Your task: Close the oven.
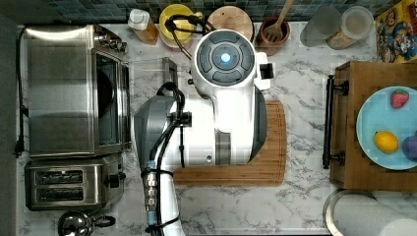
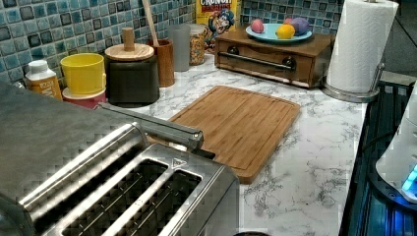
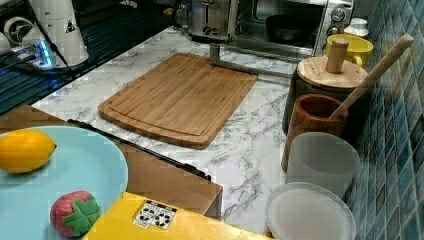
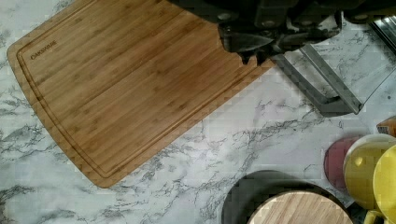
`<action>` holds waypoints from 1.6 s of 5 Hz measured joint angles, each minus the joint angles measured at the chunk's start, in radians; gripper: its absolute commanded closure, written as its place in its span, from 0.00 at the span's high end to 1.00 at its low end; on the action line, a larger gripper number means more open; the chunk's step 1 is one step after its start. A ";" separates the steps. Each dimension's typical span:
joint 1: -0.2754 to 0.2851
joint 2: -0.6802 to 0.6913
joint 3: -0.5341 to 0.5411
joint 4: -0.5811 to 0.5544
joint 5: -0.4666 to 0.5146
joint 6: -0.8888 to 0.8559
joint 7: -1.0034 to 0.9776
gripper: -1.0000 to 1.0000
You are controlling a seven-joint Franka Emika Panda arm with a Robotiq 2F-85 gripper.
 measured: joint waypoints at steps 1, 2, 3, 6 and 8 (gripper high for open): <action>0.000 0.001 0.000 0.000 0.001 0.010 0.000 0.00; 0.001 0.004 0.001 0.000 0.001 0.008 0.000 0.00; 0.023 0.033 -0.028 0.010 0.002 0.008 -0.078 0.00; -0.063 0.160 -0.030 -0.104 0.400 0.176 -0.799 0.00; -0.131 0.182 -0.045 -0.229 0.588 0.178 -1.044 0.00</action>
